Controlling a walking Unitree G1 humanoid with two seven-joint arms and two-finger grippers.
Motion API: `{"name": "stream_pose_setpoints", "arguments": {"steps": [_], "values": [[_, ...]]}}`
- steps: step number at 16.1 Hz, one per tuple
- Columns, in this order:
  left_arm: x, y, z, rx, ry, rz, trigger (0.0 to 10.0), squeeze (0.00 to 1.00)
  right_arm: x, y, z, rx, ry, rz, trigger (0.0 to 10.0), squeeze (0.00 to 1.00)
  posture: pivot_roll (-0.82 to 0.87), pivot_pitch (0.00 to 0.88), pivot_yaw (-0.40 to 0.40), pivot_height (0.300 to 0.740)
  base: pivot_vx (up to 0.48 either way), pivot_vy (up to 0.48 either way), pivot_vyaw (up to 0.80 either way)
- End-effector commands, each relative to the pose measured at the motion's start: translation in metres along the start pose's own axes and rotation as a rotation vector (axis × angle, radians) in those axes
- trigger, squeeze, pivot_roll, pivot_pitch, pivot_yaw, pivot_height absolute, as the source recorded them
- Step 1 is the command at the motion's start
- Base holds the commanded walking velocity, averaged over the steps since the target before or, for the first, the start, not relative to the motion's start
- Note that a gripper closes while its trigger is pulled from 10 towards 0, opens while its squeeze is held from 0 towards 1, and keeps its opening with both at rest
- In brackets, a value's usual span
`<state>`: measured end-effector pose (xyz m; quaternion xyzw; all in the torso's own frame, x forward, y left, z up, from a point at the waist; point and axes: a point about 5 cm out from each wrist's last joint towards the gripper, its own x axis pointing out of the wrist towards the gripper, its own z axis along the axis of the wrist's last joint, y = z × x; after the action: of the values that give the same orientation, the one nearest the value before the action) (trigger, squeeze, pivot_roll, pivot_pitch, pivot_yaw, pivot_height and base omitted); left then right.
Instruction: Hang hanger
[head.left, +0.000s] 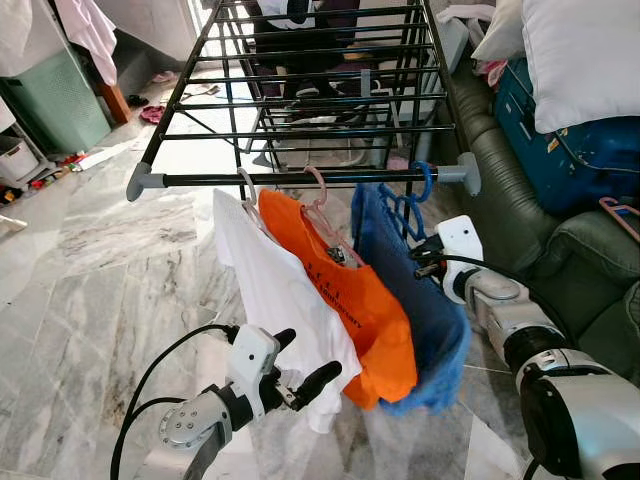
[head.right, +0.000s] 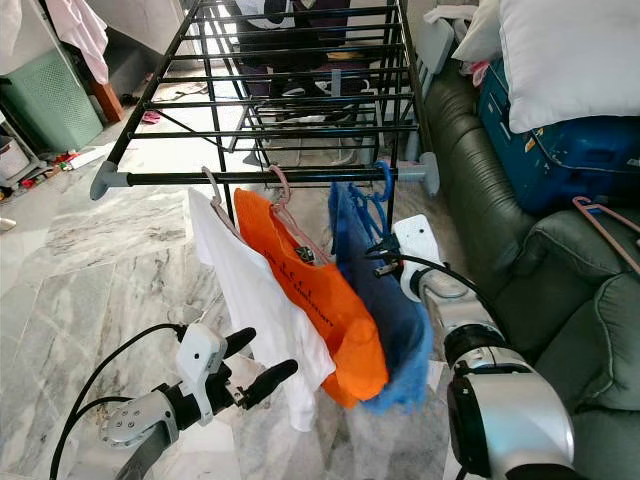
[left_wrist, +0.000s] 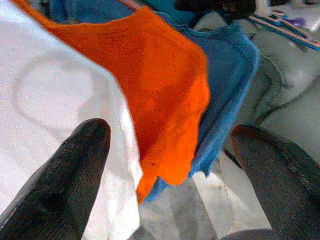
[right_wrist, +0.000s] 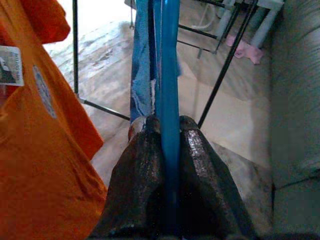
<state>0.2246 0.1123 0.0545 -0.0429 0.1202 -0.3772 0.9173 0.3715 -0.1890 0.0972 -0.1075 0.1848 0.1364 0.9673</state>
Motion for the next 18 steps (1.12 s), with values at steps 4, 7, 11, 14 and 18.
{"name": "stream_pose_setpoints", "arguments": {"steps": [4,7,11,14,18], "values": [[0.0,0.03,0.014,0.032,-0.08,0.227,10.0,0.0,0.001,-0.008,0.04,0.012,-0.193,-0.064,0.0,0.0,-0.04,0.027,0.075,0.74,0.0,0.0,0.0],[0.003,0.031,0.014,0.029,-0.092,0.252,10.0,0.0,-0.002,-0.012,0.055,0.023,-0.294,-0.096,0.0,0.0,-0.06,0.025,0.07,0.74,0.0,0.0,0.0],[0.005,0.032,0.011,0.036,-0.119,0.325,10.0,0.0,-0.011,-0.008,0.043,-0.009,-0.369,-0.127,0.0,0.0,-0.08,0.021,0.071,0.74,0.0,0.0,0.0],[0.011,0.026,0.005,0.038,-0.108,0.324,10.0,0.0,-0.027,0.002,0.003,-0.003,-0.352,-0.157,0.0,0.0,-0.11,0.019,0.087,0.74,0.0,0.0,0.0],[0.022,0.024,0.008,0.048,-0.111,0.297,10.0,0.0,-0.039,0.012,-0.019,-0.027,-0.322,-0.203,0.0,0.0,-0.14,0.02,0.108,0.74,0.0,0.0,0.0]]}}
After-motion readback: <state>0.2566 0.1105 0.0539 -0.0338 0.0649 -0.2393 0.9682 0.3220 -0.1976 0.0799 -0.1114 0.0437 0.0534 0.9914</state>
